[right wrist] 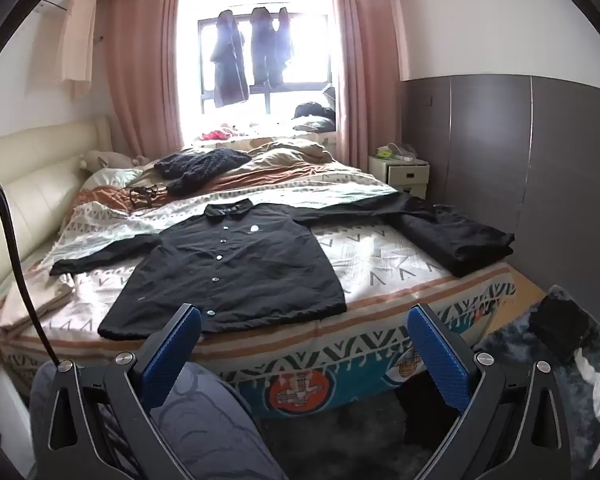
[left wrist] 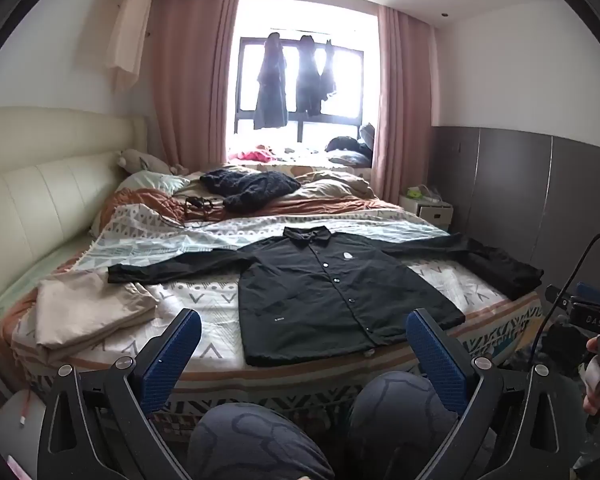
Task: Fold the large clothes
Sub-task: 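Move both grippers toward the black shirt lying flat on the bed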
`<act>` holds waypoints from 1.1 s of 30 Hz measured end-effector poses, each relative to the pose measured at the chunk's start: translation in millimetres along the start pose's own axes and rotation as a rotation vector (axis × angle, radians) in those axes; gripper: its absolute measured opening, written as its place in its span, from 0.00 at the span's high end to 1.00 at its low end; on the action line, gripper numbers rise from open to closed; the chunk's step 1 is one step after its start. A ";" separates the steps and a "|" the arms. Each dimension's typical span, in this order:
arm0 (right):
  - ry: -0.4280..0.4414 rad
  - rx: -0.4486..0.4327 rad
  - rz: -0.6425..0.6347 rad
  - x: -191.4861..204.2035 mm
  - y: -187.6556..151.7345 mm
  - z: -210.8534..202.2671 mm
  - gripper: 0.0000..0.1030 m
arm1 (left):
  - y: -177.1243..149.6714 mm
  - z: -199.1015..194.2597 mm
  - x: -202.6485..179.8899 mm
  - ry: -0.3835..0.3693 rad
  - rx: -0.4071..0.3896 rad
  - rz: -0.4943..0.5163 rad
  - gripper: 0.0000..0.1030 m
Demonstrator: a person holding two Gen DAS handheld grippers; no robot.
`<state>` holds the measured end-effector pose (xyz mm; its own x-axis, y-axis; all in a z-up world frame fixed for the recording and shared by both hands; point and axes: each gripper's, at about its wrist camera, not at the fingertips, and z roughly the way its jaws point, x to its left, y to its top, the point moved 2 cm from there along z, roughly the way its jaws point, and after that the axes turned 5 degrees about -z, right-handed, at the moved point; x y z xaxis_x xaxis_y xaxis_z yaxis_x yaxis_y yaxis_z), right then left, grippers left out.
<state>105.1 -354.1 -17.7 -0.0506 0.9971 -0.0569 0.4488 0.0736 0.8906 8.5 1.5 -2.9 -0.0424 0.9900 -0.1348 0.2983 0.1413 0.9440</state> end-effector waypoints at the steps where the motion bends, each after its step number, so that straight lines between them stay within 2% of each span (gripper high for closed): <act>1: 0.003 0.009 -0.003 -0.8 -0.1 0.5 0.00 | 0.4 0.0 3.6 -0.008 0.005 -0.010 0.00; 4: 0.002 0.011 -0.005 -2.8 -1.0 1.5 0.00 | -6.8 -3.8 -1.4 -0.002 0.009 -0.008 0.00; 5: 0.003 0.009 -0.007 7.4 1.9 1.3 0.00 | -8.6 -5.6 -1.4 -0.006 0.011 -0.014 0.00; 8: 0.000 0.003 -0.004 11.7 2.9 0.8 0.00 | 2.6 -6.5 5.6 -0.001 0.037 -0.037 0.00; 13: 0.012 0.004 0.011 18.1 1.3 4.6 0.00 | 2.8 -9.5 9.8 0.006 0.040 -0.049 0.00; 15: 0.030 0.008 0.016 9.1 -3.7 9.5 0.00 | 3.8 -11.7 12.2 0.011 0.038 -0.055 0.00; 33: 0.037 0.017 0.040 9.5 -3.8 15.4 0.00 | 0.8 -2.9 9.9 0.026 0.042 -0.044 0.00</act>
<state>116.6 -344.7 -28.5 -0.0650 0.9979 -0.0042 0.4660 0.0341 0.8841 5.5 11.4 -2.6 -0.0806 0.9826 -0.1674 0.3353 0.1849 0.9238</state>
